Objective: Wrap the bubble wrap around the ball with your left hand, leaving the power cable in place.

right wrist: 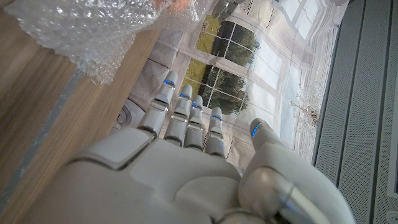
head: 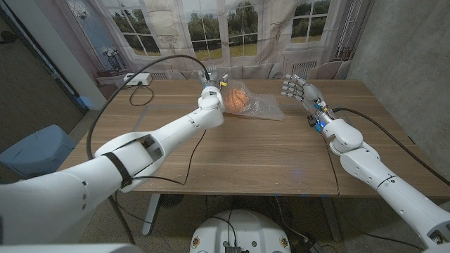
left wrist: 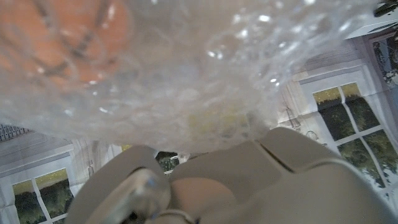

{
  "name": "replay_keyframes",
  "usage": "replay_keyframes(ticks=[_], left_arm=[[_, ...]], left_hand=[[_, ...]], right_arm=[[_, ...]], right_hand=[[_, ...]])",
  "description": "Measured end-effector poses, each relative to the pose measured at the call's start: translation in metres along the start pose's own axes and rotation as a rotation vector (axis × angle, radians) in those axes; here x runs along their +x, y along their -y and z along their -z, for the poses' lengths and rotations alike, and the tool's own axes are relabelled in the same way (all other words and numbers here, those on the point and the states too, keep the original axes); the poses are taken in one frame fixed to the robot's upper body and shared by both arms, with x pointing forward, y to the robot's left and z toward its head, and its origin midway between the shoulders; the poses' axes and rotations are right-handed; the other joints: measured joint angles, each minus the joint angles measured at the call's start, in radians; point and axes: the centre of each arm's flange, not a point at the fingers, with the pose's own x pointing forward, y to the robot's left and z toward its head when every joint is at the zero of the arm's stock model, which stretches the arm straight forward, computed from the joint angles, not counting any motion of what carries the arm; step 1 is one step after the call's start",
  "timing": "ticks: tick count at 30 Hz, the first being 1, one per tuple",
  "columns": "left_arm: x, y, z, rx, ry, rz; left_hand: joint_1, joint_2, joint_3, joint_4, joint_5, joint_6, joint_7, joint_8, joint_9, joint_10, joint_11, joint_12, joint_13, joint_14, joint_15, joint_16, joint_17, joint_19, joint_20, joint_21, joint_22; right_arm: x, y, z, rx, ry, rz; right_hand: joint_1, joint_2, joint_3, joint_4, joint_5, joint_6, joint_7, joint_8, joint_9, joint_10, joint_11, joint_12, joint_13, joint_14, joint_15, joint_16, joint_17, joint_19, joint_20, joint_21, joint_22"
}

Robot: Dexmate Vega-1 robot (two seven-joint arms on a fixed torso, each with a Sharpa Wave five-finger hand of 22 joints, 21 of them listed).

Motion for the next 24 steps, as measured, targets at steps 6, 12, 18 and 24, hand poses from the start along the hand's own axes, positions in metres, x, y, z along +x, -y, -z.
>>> replay_keyframes(ticks=[6,12,18,24], left_arm=[[0.015,0.018,-0.012,0.13,0.053,0.118],[0.027,0.053,0.019,0.26,0.078,0.292],[0.033,0.062,0.055,0.318,-0.01,0.327],[0.033,0.059,0.071,0.315,-0.094,0.28]], left_hand=[[-0.008,0.002,0.145,-0.008,-0.012,-0.047,0.023,-0.001,0.0,-0.043,0.022,-0.005,0.0,-0.005,0.012,-0.008,-0.002,0.0,0.0,-0.023,0.005],[0.022,0.005,0.284,-0.013,-0.041,-0.056,0.024,-0.005,0.0,-0.065,0.044,-0.012,0.002,-0.005,0.027,-0.008,-0.003,0.0,0.0,-0.041,0.005],[-0.018,-0.002,0.22,-0.005,-0.075,-0.057,-0.024,0.0,0.0,-0.068,0.04,-0.004,0.003,-0.005,0.027,-0.002,0.003,0.0,0.0,-0.055,0.005],[-0.073,-0.02,0.177,-0.001,-0.075,-0.056,-0.051,0.003,0.0,-0.068,0.04,-0.001,0.003,-0.005,0.027,0.004,0.006,0.0,0.0,-0.058,0.005]], right_arm=[[0.0,-0.001,0.0,0.0,-0.001,0.007],[0.001,-0.002,0.001,0.0,-0.008,0.015],[0.003,-0.003,0.002,-0.003,-0.017,0.015],[0.007,-0.006,0.001,-0.005,-0.02,0.012]], right_hand=[[-0.001,0.001,-0.003,0.003,0.0,0.0,0.0,0.0,0.0,0.0,0.0,0.0,0.0,0.005,-0.005,0.0,0.0,0.0,0.0,0.0,0.0],[-0.01,-0.003,-0.003,0.003,0.0,-0.004,-0.004,0.0,0.0,0.0,0.0,0.0,0.0,0.005,-0.005,0.0,0.0,0.0,0.0,0.0,0.0],[-0.013,0.0,-0.007,0.007,0.0,-0.004,-0.004,0.0,0.0,0.0,0.0,0.0,0.0,0.005,-0.005,0.0,0.0,0.0,0.0,0.0,0.0],[-0.022,-0.004,-0.011,0.011,0.0,-0.004,-0.004,0.0,0.0,0.0,0.0,0.001,0.0,0.005,-0.005,0.0,0.002,0.0,0.0,0.0,0.0]])
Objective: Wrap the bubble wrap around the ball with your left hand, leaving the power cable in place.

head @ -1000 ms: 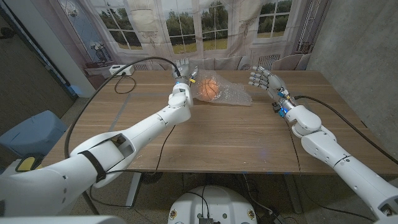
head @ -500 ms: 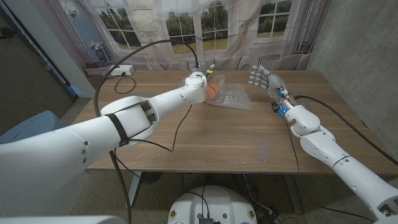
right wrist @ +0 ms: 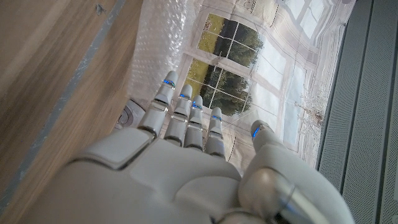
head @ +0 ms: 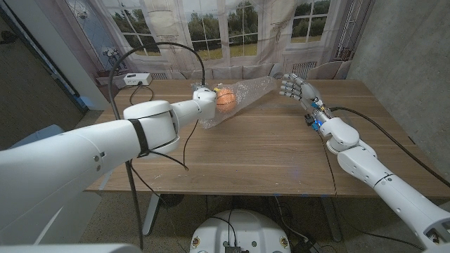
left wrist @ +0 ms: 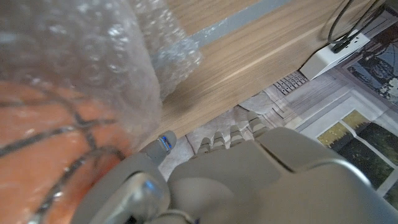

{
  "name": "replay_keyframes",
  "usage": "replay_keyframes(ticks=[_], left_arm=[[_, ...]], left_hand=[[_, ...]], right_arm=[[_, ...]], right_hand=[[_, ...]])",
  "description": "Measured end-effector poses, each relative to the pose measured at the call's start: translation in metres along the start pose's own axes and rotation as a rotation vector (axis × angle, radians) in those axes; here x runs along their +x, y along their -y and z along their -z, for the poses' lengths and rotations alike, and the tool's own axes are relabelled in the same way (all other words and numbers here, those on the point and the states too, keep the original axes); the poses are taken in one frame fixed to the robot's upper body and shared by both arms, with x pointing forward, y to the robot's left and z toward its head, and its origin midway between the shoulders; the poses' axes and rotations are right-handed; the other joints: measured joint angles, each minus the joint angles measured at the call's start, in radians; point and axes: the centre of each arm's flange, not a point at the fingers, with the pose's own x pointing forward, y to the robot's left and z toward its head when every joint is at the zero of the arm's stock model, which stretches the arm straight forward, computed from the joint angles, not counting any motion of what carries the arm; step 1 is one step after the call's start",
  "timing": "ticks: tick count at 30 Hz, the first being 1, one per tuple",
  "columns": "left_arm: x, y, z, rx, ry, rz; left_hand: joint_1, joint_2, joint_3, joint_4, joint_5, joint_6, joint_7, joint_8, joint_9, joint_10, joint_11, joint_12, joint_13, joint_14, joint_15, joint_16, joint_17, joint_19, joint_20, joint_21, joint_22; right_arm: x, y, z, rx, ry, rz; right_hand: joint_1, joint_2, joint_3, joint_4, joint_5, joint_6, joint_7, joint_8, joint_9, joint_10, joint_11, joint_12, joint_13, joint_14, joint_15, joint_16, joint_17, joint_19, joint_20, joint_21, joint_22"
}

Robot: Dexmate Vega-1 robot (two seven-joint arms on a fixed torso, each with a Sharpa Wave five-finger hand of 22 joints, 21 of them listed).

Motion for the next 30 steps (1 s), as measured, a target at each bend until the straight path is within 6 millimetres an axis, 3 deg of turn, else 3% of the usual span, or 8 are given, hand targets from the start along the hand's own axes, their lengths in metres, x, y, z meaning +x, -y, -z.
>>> replay_keyframes(ticks=[6,13,17,21,30], left_arm=[[-0.002,-0.005,0.012,-0.032,-0.075,-0.09],[-0.007,-0.005,0.019,-0.07,-0.131,-0.194],[-0.01,-0.001,0.039,-0.074,-0.187,-0.275],[-0.016,-0.003,0.045,-0.089,-0.198,-0.362],[-0.039,-0.019,0.039,-0.187,-0.16,-0.541]], left_hand=[[-0.075,-0.028,-0.058,-0.008,0.0,0.0,-0.026,0.004,0.0,-0.004,-0.004,0.008,0.0,0.0,0.0,0.002,0.001,0.0,0.0,-0.001,0.0],[-0.161,-0.134,-0.149,-0.041,0.0,-0.001,-0.055,0.007,-0.005,0.005,-0.02,0.021,-0.003,0.0,0.0,0.006,-0.014,0.0,0.0,-0.012,-0.003],[-0.167,-0.149,-0.156,-0.047,0.0,0.0,-0.057,0.007,-0.005,0.017,-0.02,0.023,-0.003,0.0,0.0,0.006,-0.014,0.0,0.0,-0.012,-0.003],[-0.167,-0.15,-0.16,-0.052,0.0,0.0,-0.057,0.007,-0.005,0.017,-0.02,0.023,-0.008,0.0,0.0,0.006,-0.014,0.0,0.0,-0.012,-0.003],[-0.164,-0.154,-0.165,-0.056,0.005,0.015,-0.072,0.007,-0.005,0.031,-0.005,0.023,-0.008,0.008,0.007,0.006,-0.018,0.0,0.0,-0.012,-0.003]], right_arm=[[0.003,-0.002,0.0,-0.005,-0.002,0.002],[0.004,-0.003,0.001,-0.007,-0.007,0.007],[0.005,-0.004,0.001,-0.007,-0.007,0.01],[0.006,-0.005,0.001,-0.007,-0.007,0.011],[0.007,-0.003,0.002,-0.006,-0.009,0.014]], right_hand=[[-0.004,-0.004,-0.004,-0.004,0.0,0.0,0.0,0.0,0.0,0.0,0.0,0.0,0.0,0.0,0.0,-0.006,0.0,-0.004,0.004,0.0,0.0],[-0.015,-0.004,-0.01,0.001,0.0,0.0,0.0,0.0,0.0,0.0,0.0,0.0,0.0,0.0,0.0,-0.006,0.0,-0.004,0.004,0.0,0.0],[-0.017,-0.006,-0.01,0.001,0.0,0.0,0.0,0.0,0.0,0.0,0.0,0.0,0.0,-0.004,0.004,-0.006,0.0,-0.004,0.004,0.0,0.0],[-0.017,-0.006,-0.01,0.001,0.0,0.0,0.0,0.0,0.0,0.0,0.0,0.0,0.0,-0.004,0.004,-0.006,0.0,-0.004,0.004,0.0,0.0],[-0.026,-0.011,-0.014,0.006,0.0,0.0,0.0,-0.008,0.0,0.0,0.0,-0.005,0.0,-0.004,0.004,-0.012,0.0,-0.004,0.003,-0.005,0.0]])
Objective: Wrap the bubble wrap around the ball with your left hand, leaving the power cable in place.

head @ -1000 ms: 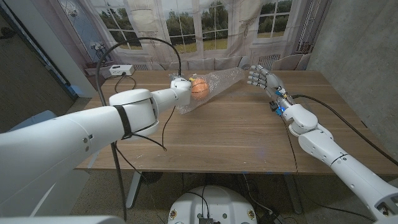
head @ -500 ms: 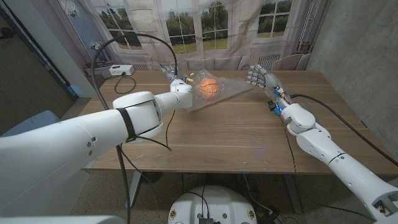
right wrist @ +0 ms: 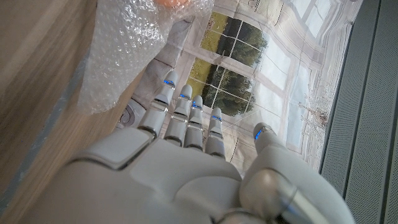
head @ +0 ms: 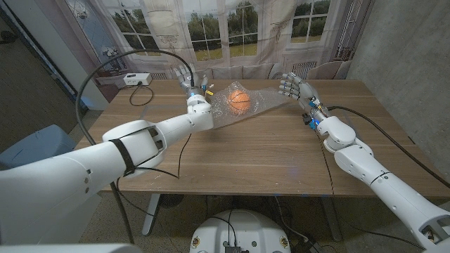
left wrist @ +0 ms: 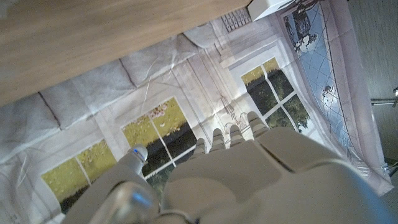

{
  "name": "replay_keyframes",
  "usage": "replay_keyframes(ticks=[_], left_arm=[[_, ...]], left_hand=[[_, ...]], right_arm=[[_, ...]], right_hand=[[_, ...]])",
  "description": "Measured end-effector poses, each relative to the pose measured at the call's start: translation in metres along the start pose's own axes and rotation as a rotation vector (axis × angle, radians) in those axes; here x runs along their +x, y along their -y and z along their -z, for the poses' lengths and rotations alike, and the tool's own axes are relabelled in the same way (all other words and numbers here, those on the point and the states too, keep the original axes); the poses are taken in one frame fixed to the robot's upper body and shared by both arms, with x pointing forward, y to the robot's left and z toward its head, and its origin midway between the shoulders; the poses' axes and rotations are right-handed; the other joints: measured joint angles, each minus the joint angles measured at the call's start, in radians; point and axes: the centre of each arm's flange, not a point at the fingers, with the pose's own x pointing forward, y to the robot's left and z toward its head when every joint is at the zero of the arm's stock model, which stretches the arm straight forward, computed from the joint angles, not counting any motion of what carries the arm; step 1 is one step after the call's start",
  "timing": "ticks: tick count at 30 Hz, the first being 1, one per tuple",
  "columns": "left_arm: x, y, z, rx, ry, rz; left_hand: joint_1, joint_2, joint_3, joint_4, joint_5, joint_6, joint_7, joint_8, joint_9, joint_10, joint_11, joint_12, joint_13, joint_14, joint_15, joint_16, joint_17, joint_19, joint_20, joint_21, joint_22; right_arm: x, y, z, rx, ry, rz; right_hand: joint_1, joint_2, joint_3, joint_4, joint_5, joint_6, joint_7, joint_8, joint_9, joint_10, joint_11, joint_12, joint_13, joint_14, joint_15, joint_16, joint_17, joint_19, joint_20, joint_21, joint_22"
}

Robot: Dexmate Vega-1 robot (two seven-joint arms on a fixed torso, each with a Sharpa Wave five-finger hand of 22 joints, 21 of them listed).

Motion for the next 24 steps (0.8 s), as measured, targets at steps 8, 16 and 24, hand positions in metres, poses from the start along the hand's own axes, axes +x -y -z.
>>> replay_keyframes(ticks=[8,16,24], left_arm=[[-0.015,-0.042,-0.015,-0.212,0.062,-0.184],[-0.023,-0.069,-0.012,-0.395,0.11,-0.249],[-0.026,-0.086,0.003,-0.614,0.151,-0.131]], left_hand=[[-0.002,0.014,-0.006,-0.006,0.0,0.033,-0.032,0.002,0.0,0.044,-0.008,0.008,-0.008,0.051,-0.02,0.0,-0.005,-0.006,-0.006,0.024,0.0],[-0.001,0.015,-0.018,-0.018,0.0,0.055,-0.055,0.004,-0.005,0.063,-0.016,0.008,-0.009,0.072,-0.009,0.0,-0.005,-0.006,-0.006,0.035,-0.005],[0.008,0.005,-0.023,-0.032,0.0,0.055,-0.055,-0.001,-0.005,0.06,-0.013,0.002,-0.009,0.068,-0.001,-0.009,-0.005,0.004,-0.003,0.035,-0.005]], right_arm=[[0.001,0.001,0.0,0.006,0.003,-0.001],[0.001,0.004,-0.001,0.009,0.013,0.001],[0.004,0.008,-0.002,0.009,0.026,0.005]], right_hand=[[-0.011,-0.005,-0.007,0.007,0.003,0.0,0.0,0.0,0.0,0.0,0.0,0.0,0.0,-0.006,0.005,0.0,0.0,0.0,0.0,-0.001,0.0],[-0.026,-0.013,-0.021,0.007,0.008,-0.002,-0.002,0.0,0.0,-0.02,-0.001,-0.007,0.0,-0.092,0.016,-0.034,-0.003,-0.073,0.004,-0.026,0.0],[-0.026,-0.014,-0.022,-0.011,0.008,-0.018,-0.018,0.0,0.0,-0.076,-0.011,-0.018,0.0,-0.192,0.017,-0.044,-0.011,-0.176,0.015,-0.035,0.0]])
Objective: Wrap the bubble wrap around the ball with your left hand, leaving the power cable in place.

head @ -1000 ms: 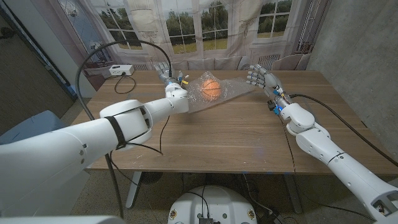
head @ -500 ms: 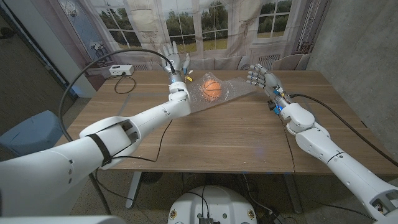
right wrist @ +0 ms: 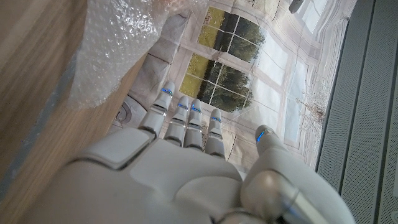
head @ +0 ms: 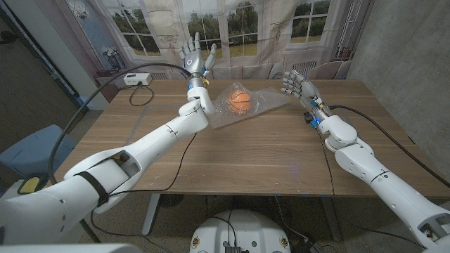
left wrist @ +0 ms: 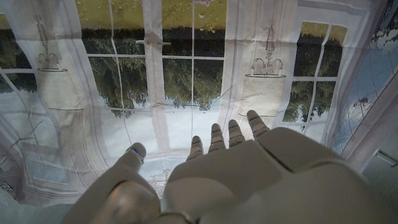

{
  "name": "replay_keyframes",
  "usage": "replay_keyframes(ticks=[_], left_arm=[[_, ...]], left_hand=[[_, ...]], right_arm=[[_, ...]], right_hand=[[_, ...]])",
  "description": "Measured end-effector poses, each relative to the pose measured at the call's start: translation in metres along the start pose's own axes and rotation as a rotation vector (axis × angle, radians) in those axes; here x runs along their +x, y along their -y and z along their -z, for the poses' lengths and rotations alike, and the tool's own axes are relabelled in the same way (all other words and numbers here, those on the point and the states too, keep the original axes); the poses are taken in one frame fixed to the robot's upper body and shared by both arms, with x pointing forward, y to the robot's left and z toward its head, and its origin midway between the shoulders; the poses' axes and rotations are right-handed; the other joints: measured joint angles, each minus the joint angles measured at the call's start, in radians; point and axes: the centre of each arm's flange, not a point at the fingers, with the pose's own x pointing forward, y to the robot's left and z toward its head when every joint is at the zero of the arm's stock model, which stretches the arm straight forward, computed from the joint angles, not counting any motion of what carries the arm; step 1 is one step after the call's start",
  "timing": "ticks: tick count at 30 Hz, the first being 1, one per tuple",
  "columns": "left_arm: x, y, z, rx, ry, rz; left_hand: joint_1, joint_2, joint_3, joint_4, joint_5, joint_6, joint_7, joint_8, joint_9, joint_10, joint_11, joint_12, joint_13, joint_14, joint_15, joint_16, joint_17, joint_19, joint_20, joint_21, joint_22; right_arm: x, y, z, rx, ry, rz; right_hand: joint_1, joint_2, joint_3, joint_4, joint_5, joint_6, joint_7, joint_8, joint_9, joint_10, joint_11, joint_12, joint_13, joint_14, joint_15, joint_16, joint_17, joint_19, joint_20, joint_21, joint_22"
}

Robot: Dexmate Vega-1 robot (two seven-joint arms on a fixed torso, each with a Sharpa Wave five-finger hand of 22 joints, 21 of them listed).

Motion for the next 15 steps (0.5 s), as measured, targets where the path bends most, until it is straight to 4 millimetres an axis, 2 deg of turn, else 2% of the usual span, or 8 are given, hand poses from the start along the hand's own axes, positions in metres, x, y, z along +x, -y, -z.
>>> replay_keyframes(ticks=[1,3,4,7,8,9,11,15], left_arm=[[-0.001,0.004,-0.001,-0.021,-0.002,0.034],[-0.001,-0.006,0.002,-0.083,-0.009,0.061],[-0.001,-0.002,0.002,-0.1,-0.011,0.089],[-0.003,-0.017,0.007,-0.187,-0.019,0.135],[-0.006,-0.015,0.011,-0.201,-0.025,0.162],[-0.004,-0.023,0.01,-0.246,-0.024,0.181],[-0.006,-0.025,0.013,-0.288,-0.026,0.218],[-0.012,-0.03,0.018,-0.373,-0.028,0.294]], left_hand=[[0.0,0.0,0.0,-0.003,0.0,0.0,0.0,0.0,0.0,-0.004,0.004,-0.005,0.0,0.0,0.0,-0.001,0.0,0.0,0.0,0.0,0.0],[0.005,-0.005,-0.001,-0.007,0.0,-0.004,-0.004,0.0,0.0,-0.005,0.005,-0.005,0.0,-0.007,0.007,-0.005,0.0,0.0,0.0,0.0,0.0],[0.005,-0.005,0.0,-0.008,0.0,-0.006,-0.005,-0.005,0.0,-0.009,0.008,-0.005,0.0,-0.007,0.007,-0.005,0.0,0.0,0.0,0.0,0.0],[0.005,-0.005,-0.004,-0.012,0.0,-0.021,-0.001,-0.011,0.0,-0.026,0.013,-0.016,0.0,-0.024,0.013,-0.014,0.0,-0.002,0.002,-0.013,0.0],[0.005,-0.005,-0.004,-0.012,0.0,-0.025,-0.003,-0.011,0.0,-0.031,0.015,-0.019,0.0,-0.031,0.015,-0.015,0.0,-0.004,0.004,-0.019,0.0],[0.005,-0.005,-0.004,-0.012,0.0,-0.026,-0.004,-0.011,0.0,-0.033,0.016,-0.019,0.0,-0.034,0.013,-0.015,0.0,-0.004,0.004,-0.022,0.0],[0.005,-0.005,-0.007,-0.015,0.0,-0.03,-0.001,-0.011,0.0,-0.035,0.014,-0.022,0.0,-0.04,0.014,-0.019,0.0,-0.004,0.004,-0.027,0.0],[0.005,-0.005,-0.008,-0.017,0.0,-0.036,-0.003,-0.015,0.003,-0.043,0.017,-0.026,0.0,-0.045,0.012,-0.02,0.0,-0.004,0.004,-0.027,0.0]], right_arm=[[0.001,0.001,0.001,0.001,-0.001,0.003],[0.002,0.002,0.001,0.003,0.007,0.004],[0.003,0.003,0.002,0.004,0.005,0.007],[0.005,0.004,0.001,0.01,0.021,0.01],[0.005,0.005,0.002,0.013,0.024,0.012],[0.006,0.005,0.003,0.016,0.027,0.014],[0.007,0.006,0.003,0.021,0.034,0.017],[0.009,0.007,0.005,0.034,0.045,0.025]], right_hand=[[0.003,-0.003,0.001,-0.003,0.005,-0.004,-0.004,0.0,0.0,-0.005,-0.002,0.0,0.0,-0.013,-0.002,0.0,-0.001,-0.015,-0.002,0.0,0.0],[0.006,-0.006,0.0,-0.011,0.007,-0.005,-0.005,0.0,0.0,-0.024,-0.007,0.0,0.0,-0.047,-0.02,0.0,-0.001,-0.042,-0.015,0.0,0.0],[0.002,-0.01,-0.001,-0.012,0.007,-0.006,-0.006,0.0,0.0,-0.03,-0.008,0.0,0.0,-0.057,-0.029,0.0,-0.001,-0.052,-0.021,0.0,0.0],[0.006,-0.014,-0.002,-0.02,0.007,-0.013,-0.013,0.0,0.0,-0.052,-0.013,0.0,0.0,-0.101,-0.047,-0.007,-0.006,-0.08,-0.042,0.0,0.0],[0.006,-0.014,-0.001,-0.021,0.007,-0.013,-0.013,0.0,0.0,-0.059,-0.016,0.0,0.0,-0.11,-0.049,-0.007,-0.006,-0.094,-0.045,0.0,0.0],[0.006,-0.014,-0.004,-0.023,0.007,-0.013,-0.013,0.0,0.0,-0.064,-0.017,0.0,-0.001,-0.12,-0.049,-0.007,-0.006,-0.108,-0.047,-0.001,-0.001],[0.006,-0.014,-0.006,-0.025,0.007,-0.018,-0.018,0.0,0.0,-0.071,-0.021,0.0,-0.002,-0.133,-0.043,-0.007,-0.009,-0.133,-0.049,-0.007,-0.002],[0.003,-0.018,-0.01,-0.029,0.007,-0.022,-0.022,0.0,0.0,-0.08,-0.019,0.0,-0.002,-0.143,-0.044,-0.007,-0.01,-0.152,-0.041,-0.007,-0.002]])
